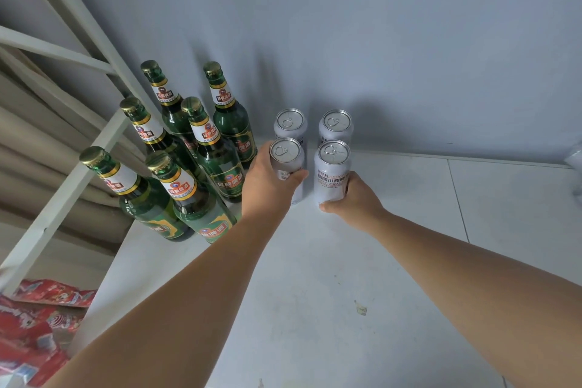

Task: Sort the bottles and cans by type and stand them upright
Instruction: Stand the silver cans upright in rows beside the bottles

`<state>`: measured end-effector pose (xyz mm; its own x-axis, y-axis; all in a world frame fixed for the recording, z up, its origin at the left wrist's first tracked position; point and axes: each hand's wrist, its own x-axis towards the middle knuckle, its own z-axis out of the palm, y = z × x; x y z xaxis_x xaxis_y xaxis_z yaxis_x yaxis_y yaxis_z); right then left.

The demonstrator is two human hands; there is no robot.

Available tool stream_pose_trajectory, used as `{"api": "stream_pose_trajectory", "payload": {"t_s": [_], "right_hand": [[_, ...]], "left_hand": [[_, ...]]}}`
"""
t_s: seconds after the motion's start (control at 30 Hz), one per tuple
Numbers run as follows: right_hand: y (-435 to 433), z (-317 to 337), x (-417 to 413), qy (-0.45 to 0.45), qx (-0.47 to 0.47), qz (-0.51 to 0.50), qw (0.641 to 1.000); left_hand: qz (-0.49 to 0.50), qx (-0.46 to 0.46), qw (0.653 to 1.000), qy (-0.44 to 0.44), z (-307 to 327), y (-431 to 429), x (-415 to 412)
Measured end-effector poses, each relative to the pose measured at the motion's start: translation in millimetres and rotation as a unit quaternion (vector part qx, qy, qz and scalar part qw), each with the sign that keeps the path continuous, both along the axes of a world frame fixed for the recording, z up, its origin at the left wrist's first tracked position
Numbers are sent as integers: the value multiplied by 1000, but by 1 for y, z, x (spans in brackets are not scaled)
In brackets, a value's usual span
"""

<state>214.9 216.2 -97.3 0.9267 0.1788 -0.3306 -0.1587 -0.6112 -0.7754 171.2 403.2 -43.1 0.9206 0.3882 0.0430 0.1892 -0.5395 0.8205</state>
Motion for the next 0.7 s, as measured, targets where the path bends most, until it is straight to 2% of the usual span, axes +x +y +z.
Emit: {"api": "stream_pose_trajectory", "payload": {"t_s": [0.33,0.5,0.7], "right_hand": [[-12,6,-34,-42,-28,-57,997],[-23,17,-56,-49,-29,-65,996],[-50,20,-88,-62,-5,-124,990]], "left_hand": [[6,-11,999,52,-12,-3,-25],[-22,-1,997,70,-13,-9,-52],[-66,-5,995,76,-8,-41,-75]]}}
